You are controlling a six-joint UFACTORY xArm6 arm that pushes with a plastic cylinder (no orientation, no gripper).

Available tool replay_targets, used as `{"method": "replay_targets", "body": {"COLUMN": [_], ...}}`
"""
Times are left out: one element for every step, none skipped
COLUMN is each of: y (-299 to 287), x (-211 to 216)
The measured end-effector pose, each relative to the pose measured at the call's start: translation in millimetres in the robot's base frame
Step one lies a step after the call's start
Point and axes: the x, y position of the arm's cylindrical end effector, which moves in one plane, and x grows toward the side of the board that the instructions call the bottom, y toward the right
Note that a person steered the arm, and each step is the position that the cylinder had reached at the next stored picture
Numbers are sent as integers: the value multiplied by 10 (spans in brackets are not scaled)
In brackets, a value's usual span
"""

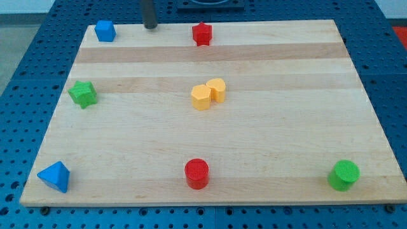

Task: Push the blue cube into yellow blocks

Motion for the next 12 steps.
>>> {"method": "replay_targets", "body": {"y": [-248, -537, -725, -924, -1124, -1279, -1386, -1382, -1382, -1366, -1202, -942], "x": [1, 6, 4, -4, -4, -4, -3, 122, 426, 689, 846, 917]}}
